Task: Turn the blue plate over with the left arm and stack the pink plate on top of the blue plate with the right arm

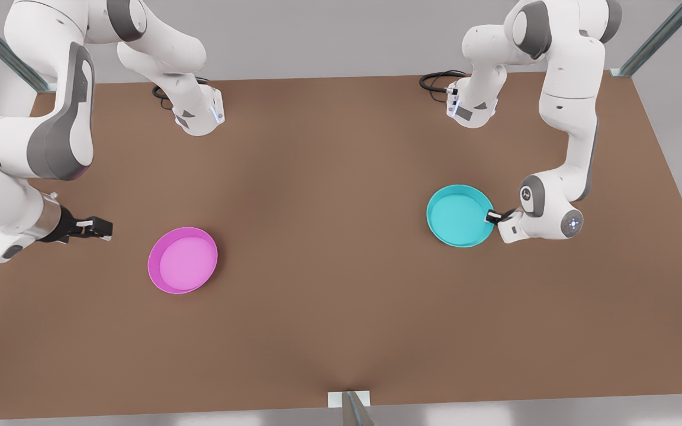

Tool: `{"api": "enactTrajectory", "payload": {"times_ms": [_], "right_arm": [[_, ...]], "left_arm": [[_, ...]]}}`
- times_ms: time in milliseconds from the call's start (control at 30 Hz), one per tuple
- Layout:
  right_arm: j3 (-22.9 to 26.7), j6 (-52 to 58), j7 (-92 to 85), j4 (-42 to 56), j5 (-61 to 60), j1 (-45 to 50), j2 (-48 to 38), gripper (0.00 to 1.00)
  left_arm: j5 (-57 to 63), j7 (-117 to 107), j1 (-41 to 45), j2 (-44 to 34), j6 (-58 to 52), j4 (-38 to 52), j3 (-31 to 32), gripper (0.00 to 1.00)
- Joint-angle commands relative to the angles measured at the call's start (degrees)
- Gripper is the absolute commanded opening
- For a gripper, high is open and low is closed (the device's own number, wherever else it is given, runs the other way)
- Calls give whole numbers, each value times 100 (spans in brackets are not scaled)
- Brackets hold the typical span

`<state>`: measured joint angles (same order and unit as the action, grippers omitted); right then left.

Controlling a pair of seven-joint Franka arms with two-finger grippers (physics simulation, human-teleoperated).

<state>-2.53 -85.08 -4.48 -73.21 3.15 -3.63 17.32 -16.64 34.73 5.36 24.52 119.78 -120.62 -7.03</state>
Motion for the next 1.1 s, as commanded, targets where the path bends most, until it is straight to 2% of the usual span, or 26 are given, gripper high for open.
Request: {"api": "enactTrajectory", "payload": {"times_ms": [0, 267, 467, 800, 1067], "right_arm": [[-2, 0, 0, 0, -7, 3, -1, 100], [7, -9, -9, -9, -7, 3, -1, 100], [7, -9, -18, 0, 1, -15, 8, 100], [7, -44, -26, 0, -7, -24, 17, 100], [16, -44, -211, -9, -86, -147, 17, 100]], "left_arm": [[-472, -1, 0, 0, -77, 39, 0, 21], [82, -1108, 237, -141, -1132, 1164, 35, 21], [934, -3068, 958, -132, -1616, 1920, 44, 21], [2411, -5345, 2293, -26, -1976, 2570, 44, 21], [3791, -6672, 3243, 132, -1985, 2649, 44, 21]]}}
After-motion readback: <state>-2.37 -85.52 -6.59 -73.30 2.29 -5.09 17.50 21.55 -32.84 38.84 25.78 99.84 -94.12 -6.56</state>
